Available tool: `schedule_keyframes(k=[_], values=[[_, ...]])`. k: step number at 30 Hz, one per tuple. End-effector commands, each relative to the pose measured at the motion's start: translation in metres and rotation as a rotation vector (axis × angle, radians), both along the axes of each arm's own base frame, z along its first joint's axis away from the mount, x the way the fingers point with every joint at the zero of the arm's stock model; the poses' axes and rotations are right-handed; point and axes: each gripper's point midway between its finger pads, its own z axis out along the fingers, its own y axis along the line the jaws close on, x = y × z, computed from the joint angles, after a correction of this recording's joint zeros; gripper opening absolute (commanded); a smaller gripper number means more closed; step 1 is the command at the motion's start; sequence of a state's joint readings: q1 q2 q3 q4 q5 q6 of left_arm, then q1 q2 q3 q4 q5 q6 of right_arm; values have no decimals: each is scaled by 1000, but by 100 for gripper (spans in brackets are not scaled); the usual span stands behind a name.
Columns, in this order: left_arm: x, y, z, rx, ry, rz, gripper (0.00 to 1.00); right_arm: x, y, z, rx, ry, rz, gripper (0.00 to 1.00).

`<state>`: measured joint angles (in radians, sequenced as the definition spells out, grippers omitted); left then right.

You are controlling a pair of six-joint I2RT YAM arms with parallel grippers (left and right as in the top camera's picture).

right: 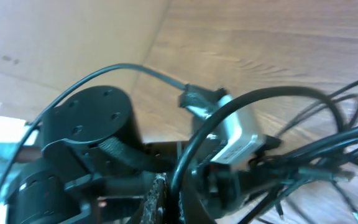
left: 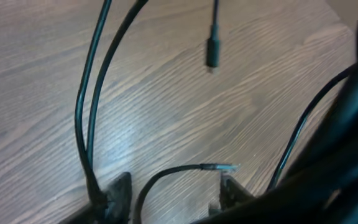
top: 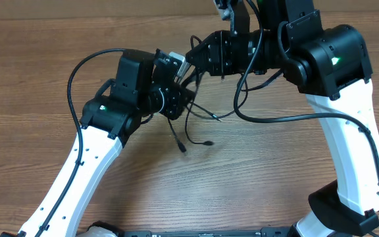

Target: Untangle cables

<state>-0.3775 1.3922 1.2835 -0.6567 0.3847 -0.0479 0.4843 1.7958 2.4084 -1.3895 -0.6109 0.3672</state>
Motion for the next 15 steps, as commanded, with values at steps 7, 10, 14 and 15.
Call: schedule_keyframes(k=[7, 10, 14, 15], values=[[-6, 3, -2, 31, 0, 1, 5, -9, -10, 23, 39, -49, 2, 4], [-8, 8, -8, 57, 23, 16, 4, 9, -29, 13, -39, -82, -89, 4], [-11, 15, -15, 93, 48, 37, 4, 33, -70, -3, -165, -93, -242, 4], [-12, 16, -16, 99, 53, 40, 4, 37, -79, -6, -186, -87, -272, 4]])
